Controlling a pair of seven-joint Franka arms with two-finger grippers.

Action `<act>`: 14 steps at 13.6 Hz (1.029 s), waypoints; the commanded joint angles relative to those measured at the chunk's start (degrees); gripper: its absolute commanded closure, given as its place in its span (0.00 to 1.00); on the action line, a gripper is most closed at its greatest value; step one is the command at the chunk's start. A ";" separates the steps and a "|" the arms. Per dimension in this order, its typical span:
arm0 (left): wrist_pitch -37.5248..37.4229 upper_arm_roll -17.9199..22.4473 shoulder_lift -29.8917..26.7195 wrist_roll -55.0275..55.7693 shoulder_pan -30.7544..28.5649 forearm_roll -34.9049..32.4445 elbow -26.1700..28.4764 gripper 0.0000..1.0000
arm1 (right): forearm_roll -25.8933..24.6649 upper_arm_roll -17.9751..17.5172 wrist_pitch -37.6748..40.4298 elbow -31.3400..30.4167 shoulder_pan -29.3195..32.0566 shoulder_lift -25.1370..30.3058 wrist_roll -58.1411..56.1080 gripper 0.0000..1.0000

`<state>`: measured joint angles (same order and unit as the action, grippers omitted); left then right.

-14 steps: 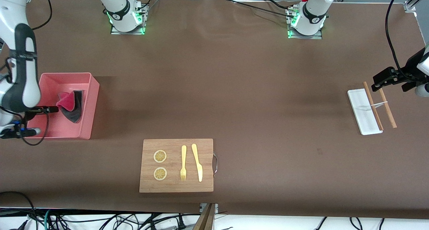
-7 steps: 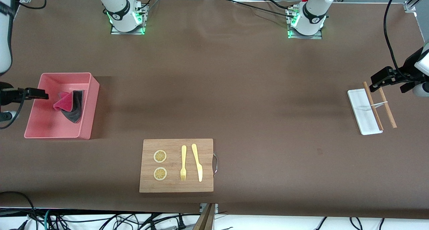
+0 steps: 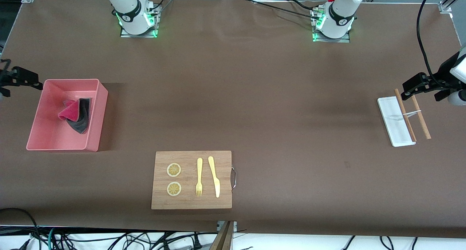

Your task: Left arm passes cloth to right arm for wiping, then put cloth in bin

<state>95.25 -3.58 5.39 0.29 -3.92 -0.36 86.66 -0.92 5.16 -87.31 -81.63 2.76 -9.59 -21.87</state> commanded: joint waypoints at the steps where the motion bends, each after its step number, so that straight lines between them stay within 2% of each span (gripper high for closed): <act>1: -1.65 0.07 0.85 -0.64 0.05 0.36 -2.10 0.00 | -1.44 0.02 -0.84 -1.51 0.58 2.47 -0.72 0.00; 5: -1.65 0.07 0.85 -0.64 0.05 0.36 -2.02 0.00 | -2.07 -0.24 3.36 -1.34 0.76 3.53 3.21 0.00; 7: -1.65 0.07 0.94 -0.56 0.05 0.36 -2.02 0.00 | -1.63 -3.56 7.14 -1.77 1.02 5.28 17.41 0.00; 8: -1.65 0.07 0.94 -0.64 0.14 0.36 -2.10 0.00 | -1.71 -5.23 7.51 -1.69 1.02 5.37 20.44 0.00; 10: -1.65 0.07 0.94 -0.56 0.14 0.36 -2.10 0.00 | -1.45 -6.65 7.86 -1.51 0.93 5.20 20.47 0.00; 14: -1.65 0.07 0.94 -0.64 0.14 0.36 -2.10 0.00 | -1.71 -6.13 9.09 -1.07 0.93 4.41 20.47 0.00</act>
<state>95.11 -3.58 5.57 0.29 -3.91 -0.36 86.58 -2.25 -0.87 -78.60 -82.09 3.06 -5.72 -1.80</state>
